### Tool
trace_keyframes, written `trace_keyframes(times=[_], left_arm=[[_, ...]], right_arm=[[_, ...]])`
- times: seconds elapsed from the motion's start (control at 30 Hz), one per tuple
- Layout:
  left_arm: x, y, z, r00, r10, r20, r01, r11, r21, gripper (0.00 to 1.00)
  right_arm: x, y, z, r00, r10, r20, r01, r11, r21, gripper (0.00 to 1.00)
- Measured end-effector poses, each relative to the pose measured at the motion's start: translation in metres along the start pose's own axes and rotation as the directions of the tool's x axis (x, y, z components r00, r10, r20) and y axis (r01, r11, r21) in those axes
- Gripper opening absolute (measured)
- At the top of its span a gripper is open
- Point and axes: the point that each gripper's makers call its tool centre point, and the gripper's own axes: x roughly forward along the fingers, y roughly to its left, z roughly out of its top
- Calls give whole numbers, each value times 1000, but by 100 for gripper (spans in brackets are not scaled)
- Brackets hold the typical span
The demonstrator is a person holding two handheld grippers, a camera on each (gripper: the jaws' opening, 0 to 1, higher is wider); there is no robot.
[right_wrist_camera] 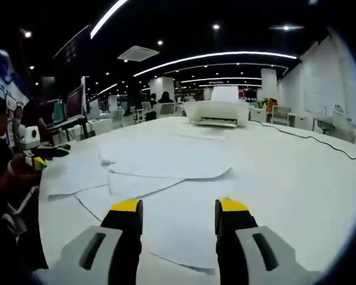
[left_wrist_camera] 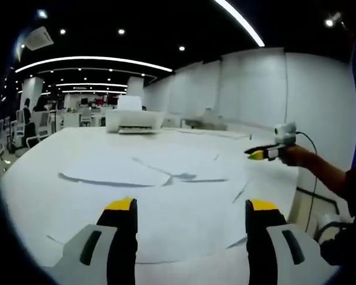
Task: Organize the stack of printing papers by aligning and flattening the scattered papers on the table
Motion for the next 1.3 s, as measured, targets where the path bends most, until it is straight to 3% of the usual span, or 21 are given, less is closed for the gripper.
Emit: trace_keyframes(times=[0.8, 1.03, 1.17, 1.3], left_arm=[[8, 8, -6, 1000, 0, -16, 0, 1000, -9, 77], [12, 7, -3, 1000, -9, -11, 9, 1000, -13, 77], [13, 7, -6, 1000, -12, -19, 12, 1000, -11, 76], [12, 9, -7, 1000, -11, -25, 11, 1000, -10, 76]], right_arm=[[39, -28, 6, 1000, -21, -12, 22, 999, 39, 42], [57, -44, 11, 999, -40, -24, 41, 998, 51, 42], [67, -54, 16, 998, -53, -23, 54, 998, 35, 36], [75, -65, 21, 997, -71, -7, 72, 994, 81, 36]])
